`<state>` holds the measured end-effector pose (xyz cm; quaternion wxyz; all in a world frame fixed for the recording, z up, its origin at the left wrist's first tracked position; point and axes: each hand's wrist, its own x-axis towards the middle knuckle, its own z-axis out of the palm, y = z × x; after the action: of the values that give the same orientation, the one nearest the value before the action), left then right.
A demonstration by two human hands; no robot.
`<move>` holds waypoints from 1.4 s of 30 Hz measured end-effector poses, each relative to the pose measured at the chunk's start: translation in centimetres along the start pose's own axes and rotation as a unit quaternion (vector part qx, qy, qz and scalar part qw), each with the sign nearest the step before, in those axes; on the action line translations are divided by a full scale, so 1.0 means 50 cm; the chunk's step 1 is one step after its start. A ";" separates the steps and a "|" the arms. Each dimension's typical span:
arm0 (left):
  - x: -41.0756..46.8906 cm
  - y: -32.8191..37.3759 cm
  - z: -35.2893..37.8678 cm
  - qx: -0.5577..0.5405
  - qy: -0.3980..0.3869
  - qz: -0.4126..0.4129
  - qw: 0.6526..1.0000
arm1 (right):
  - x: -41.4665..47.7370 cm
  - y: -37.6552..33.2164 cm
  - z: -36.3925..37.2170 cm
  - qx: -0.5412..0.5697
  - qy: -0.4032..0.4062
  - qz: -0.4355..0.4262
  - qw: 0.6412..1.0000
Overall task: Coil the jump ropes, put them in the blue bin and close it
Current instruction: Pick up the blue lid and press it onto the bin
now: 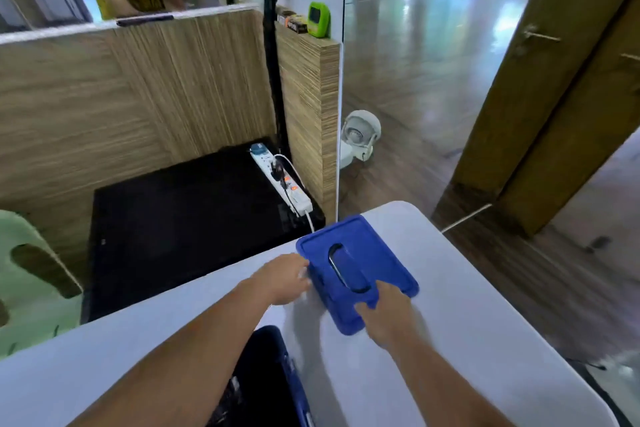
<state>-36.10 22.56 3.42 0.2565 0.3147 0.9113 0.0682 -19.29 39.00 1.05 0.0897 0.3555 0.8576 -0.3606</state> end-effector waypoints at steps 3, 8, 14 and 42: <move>0.061 -0.002 0.004 0.035 0.015 -0.006 0.999 | 0.026 0.001 0.008 -0.059 0.011 -0.005 0.998; 0.142 -0.017 0.023 0.099 0.031 0.040 0.994 | 0.049 0.008 0.031 -0.124 0.021 -0.011 0.992; 0.184 -0.009 0.032 0.158 0.001 0.060 0.986 | 0.072 0.026 0.042 -0.159 0.014 -0.016 0.987; 0.091 0.007 0.068 -0.021 0.042 -0.139 0.989 | 0.209 0.115 -0.090 -0.147 0.022 -0.049 0.988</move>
<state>-37.23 25.48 -1.35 0.2311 0.1760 0.9548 0.0638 -22.56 50.57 -3.16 0.1043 0.3036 0.9195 -0.2267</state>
